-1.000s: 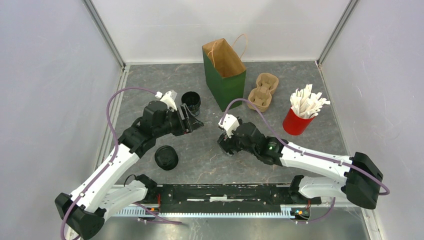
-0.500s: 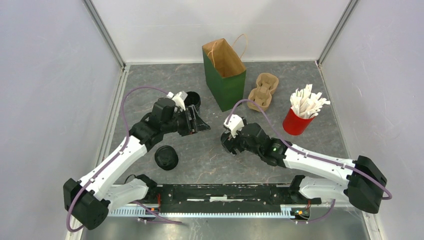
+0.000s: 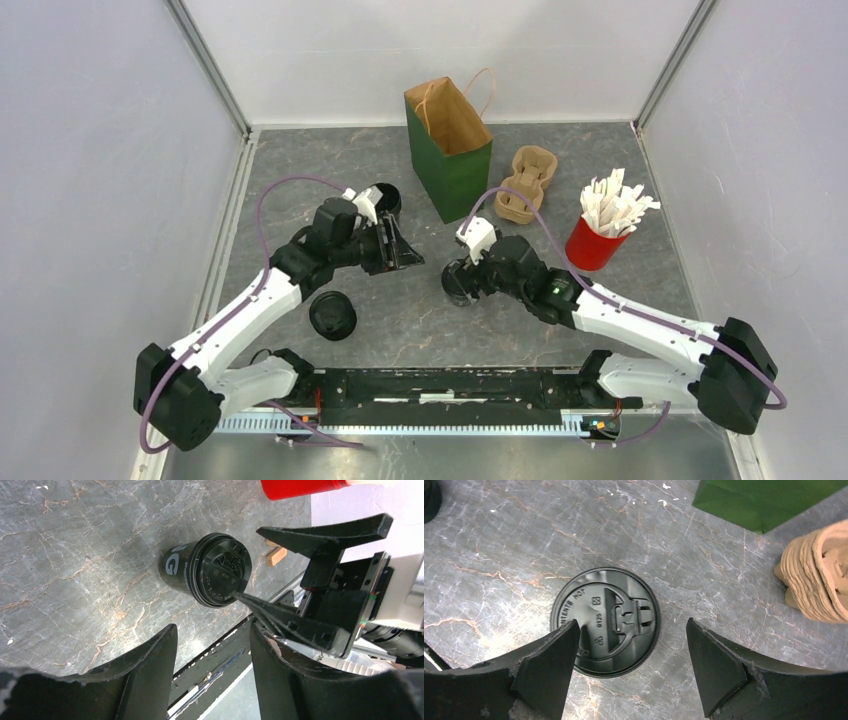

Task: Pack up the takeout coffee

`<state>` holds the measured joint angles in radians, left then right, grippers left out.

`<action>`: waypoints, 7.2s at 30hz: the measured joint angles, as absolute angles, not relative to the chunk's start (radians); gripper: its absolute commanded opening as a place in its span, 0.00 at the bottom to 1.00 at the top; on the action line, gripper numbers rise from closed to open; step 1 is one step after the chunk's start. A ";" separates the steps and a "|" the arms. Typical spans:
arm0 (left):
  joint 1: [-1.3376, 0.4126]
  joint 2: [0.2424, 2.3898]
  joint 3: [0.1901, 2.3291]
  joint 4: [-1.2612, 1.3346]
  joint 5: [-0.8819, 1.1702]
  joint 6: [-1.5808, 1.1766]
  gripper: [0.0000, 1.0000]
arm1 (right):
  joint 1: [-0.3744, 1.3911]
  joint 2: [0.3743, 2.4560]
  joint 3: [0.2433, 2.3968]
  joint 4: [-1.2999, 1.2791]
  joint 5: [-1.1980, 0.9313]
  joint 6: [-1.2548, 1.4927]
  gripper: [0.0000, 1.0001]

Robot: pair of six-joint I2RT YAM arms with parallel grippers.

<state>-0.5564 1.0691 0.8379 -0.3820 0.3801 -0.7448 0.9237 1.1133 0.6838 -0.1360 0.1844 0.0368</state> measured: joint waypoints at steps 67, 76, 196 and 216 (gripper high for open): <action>-0.688 1.431 0.740 -0.021 0.453 -0.736 0.49 | 0.743 1.089 0.494 0.134 -0.177 0.179 0.51; -0.703 1.439 0.751 -0.022 0.447 -0.719 0.48 | 0.744 1.062 0.524 0.034 -0.148 0.183 0.51; -0.742 1.316 0.779 -0.211 0.356 -0.619 0.70 | 0.545 1.010 0.441 0.065 -0.551 0.233 0.89; -0.742 1.349 0.778 -0.173 0.395 -0.603 0.59 | 0.574 0.911 0.352 0.038 -0.530 0.398 0.87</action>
<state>-0.7418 1.3491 0.7784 -0.1734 0.3954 -0.6025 0.5743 0.9112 0.3515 0.0380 -0.5304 0.3985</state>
